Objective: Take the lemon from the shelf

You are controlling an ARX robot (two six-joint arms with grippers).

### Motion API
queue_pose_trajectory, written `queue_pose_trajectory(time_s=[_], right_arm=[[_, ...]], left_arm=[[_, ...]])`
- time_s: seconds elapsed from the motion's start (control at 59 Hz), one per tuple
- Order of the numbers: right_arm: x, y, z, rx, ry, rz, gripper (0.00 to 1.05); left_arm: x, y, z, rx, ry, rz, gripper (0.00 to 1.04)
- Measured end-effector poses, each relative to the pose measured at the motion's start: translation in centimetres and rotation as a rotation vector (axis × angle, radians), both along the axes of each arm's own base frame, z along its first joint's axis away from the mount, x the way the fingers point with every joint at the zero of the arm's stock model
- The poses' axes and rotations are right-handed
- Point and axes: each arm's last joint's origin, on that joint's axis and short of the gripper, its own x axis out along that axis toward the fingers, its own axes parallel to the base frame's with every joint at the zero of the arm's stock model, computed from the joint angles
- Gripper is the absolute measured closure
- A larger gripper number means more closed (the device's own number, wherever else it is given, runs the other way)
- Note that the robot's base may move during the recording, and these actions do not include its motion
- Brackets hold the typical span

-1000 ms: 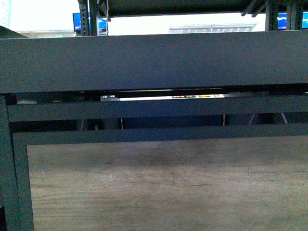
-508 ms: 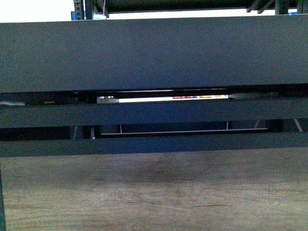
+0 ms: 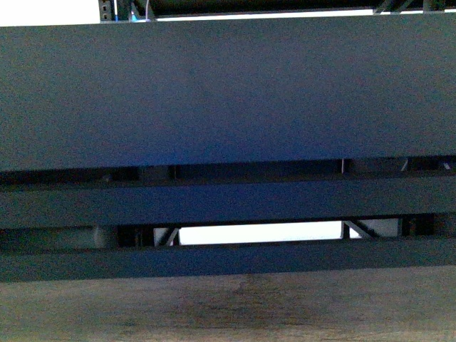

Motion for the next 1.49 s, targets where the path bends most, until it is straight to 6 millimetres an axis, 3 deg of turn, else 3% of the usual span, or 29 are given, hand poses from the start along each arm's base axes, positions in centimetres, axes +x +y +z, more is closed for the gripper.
queue_pose_trajectory(time_s=[1.492], right_arm=[[0.0,0.0,0.0,0.001,0.0,0.0,0.07]], left_arm=[[0.0,0.0,0.0,0.0,0.0,0.0,0.08]])
